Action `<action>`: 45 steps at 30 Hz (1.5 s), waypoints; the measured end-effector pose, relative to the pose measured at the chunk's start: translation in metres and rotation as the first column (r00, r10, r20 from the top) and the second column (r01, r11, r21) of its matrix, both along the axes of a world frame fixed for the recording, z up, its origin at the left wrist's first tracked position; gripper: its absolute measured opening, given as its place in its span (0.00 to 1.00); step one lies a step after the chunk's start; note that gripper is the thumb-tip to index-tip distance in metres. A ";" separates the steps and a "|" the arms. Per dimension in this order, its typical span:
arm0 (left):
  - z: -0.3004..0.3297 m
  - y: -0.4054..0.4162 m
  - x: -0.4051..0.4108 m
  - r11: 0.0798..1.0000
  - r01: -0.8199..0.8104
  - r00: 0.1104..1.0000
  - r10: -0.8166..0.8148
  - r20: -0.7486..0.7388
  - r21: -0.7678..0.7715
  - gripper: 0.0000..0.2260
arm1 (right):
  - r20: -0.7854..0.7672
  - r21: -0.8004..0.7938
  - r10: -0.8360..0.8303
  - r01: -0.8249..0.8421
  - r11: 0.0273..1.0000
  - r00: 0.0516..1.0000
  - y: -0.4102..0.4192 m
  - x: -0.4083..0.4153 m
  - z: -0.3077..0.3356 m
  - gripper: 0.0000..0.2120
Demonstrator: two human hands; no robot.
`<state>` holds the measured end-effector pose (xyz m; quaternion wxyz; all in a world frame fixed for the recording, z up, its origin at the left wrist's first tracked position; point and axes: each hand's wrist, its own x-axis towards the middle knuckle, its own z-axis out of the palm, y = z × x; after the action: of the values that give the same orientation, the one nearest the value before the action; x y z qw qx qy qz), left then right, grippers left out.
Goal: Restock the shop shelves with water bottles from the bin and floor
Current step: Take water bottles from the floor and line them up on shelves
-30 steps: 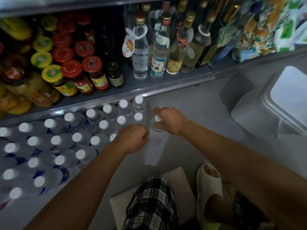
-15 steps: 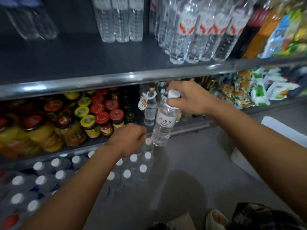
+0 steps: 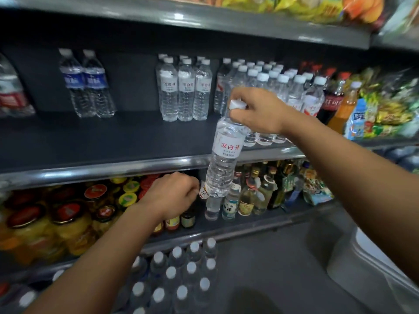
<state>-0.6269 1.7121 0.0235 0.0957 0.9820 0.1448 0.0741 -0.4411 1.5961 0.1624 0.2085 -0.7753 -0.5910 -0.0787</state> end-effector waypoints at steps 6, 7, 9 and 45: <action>0.029 0.027 0.024 0.998 -0.068 0.998 0.068 -0.002 0.015 0.07 | 0.055 -0.002 0.018 -0.018 1.000 0.998 0.044 0.031 0.026 0.09; 0.032 0.031 0.030 0.996 -0.085 0.996 0.085 -0.005 0.019 0.07 | 0.067 -0.001 0.028 -0.028 1.000 0.997 0.052 0.038 0.028 0.09; 0.037 0.037 0.044 0.991 -0.130 0.991 0.131 -0.017 0.038 0.08 | 0.093 0.000 0.041 -0.042 0.999 0.995 0.069 0.053 0.032 0.09; 0.017 0.050 0.204 0.851 -0.508 0.860 0.508 0.036 0.133 0.08 | 0.124 -0.063 0.073 -0.066 0.996 0.990 0.240 0.221 0.021 0.25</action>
<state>-0.4232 1.7624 0.0408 0.0047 0.9131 0.3937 0.1064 -0.2200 1.8359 0.1832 0.1503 -0.7535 -0.6317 -0.1028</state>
